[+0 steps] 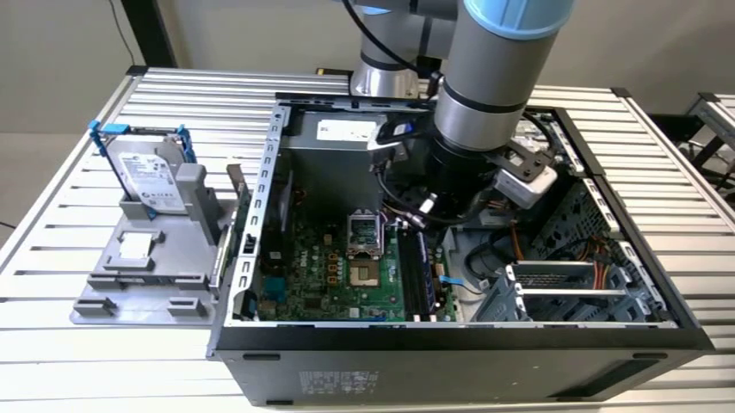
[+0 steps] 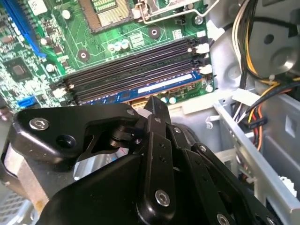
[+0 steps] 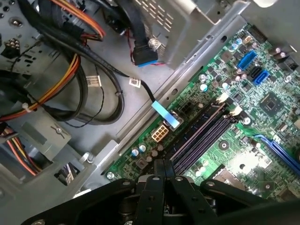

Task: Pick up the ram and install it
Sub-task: 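Press down the ram until it locks into place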

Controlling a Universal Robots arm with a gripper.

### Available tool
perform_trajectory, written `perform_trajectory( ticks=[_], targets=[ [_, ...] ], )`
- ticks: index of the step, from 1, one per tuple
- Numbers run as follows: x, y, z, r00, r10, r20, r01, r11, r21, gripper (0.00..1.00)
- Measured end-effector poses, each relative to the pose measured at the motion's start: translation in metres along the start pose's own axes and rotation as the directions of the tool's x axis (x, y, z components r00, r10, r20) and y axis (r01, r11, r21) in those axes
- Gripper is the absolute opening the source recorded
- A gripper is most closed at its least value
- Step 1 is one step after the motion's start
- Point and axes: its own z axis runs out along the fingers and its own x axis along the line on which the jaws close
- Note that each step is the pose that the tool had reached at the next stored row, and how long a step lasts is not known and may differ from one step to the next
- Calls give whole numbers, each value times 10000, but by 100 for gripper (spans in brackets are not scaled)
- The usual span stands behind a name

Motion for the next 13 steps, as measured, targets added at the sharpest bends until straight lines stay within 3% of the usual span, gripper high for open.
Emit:
perform_trajectory(
  ticks=[3,6,9,13],
  targets=[
    [-1,0,0,9990,-448,-9,448,9990,-3,0],
    [-2,-1,0,9958,-919,-19,919,9958,-6,0],
    [-2,-1,0,9901,-1406,-26,1406,9901,-11,0],
    [-4,-3,1,9793,-2026,-35,2026,9793,-19,0]
  ],
)
